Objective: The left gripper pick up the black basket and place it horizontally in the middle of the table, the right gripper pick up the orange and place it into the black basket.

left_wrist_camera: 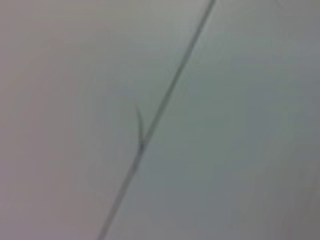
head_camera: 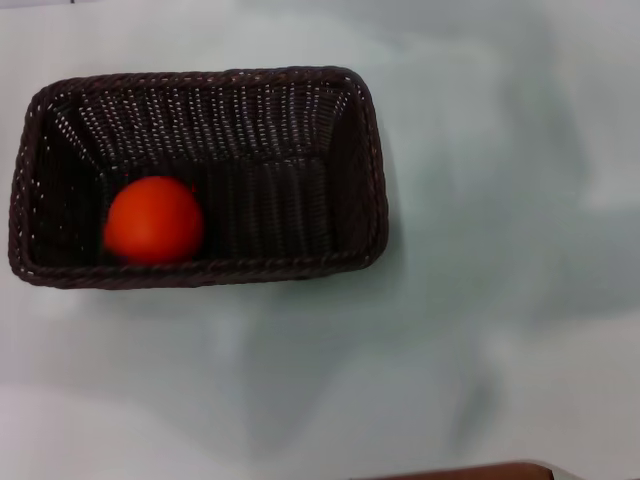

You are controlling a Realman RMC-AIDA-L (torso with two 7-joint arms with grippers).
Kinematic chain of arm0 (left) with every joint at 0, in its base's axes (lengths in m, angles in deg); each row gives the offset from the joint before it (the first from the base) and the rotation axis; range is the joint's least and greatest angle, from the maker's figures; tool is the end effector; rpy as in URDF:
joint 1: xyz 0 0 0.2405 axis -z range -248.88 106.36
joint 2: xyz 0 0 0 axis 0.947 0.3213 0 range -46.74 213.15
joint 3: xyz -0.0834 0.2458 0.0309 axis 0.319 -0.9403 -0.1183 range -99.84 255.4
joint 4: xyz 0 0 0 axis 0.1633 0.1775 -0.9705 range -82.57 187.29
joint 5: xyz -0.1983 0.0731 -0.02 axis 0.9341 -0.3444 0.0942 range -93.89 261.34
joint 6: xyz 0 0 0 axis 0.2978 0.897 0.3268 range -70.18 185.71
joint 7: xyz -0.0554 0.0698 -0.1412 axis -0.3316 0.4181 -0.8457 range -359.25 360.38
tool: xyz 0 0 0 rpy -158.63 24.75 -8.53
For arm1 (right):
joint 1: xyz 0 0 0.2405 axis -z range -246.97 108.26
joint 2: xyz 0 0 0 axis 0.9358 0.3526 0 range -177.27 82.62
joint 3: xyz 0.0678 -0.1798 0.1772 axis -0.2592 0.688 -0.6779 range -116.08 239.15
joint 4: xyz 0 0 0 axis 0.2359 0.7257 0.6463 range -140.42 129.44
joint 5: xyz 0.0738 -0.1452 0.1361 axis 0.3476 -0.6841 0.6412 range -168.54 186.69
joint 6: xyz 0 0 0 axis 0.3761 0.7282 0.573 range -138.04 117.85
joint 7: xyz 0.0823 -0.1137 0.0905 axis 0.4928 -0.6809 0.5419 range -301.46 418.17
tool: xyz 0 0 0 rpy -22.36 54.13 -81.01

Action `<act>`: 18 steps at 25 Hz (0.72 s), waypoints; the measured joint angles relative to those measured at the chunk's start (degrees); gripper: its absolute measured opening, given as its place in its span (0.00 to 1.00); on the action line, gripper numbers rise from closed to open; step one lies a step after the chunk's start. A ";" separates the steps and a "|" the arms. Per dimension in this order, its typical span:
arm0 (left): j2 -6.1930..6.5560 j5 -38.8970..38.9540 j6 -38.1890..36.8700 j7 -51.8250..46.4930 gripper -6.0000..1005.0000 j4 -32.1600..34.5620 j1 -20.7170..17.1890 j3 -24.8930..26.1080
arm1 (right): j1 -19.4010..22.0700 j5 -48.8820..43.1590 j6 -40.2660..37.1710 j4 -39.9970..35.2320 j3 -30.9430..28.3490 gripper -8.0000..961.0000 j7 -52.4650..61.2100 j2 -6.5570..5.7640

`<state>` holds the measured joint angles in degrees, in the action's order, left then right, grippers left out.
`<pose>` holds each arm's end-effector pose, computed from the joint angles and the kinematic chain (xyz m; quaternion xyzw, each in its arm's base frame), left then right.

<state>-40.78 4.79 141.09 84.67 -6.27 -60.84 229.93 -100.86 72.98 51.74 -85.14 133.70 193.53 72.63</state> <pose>-0.3076 0.3047 0.1363 -0.6946 -0.3238 -0.4891 0.4164 0.1032 0.4175 0.0159 -0.2677 -0.9049 -0.2539 0.2121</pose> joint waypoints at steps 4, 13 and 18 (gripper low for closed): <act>0.02 1.44 -0.27 8.22 0.90 5.33 0.06 4.66 | 9.03 9.59 -9.77 1.04 -2.38 0.67 -11.44 0.19; 0.04 2.47 -0.42 25.85 0.90 16.42 -0.51 12.18 | 16.45 38.65 -16.22 19.12 -5.44 0.93 -45.97 0.25; 0.06 5.06 -0.45 34.56 0.90 23.28 -1.93 12.61 | 15.91 57.09 -5.41 34.36 -8.77 0.96 -67.91 0.28</act>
<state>-40.72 9.85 140.64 119.24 17.01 -62.77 242.54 -84.96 130.07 46.33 -50.78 124.92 125.62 72.91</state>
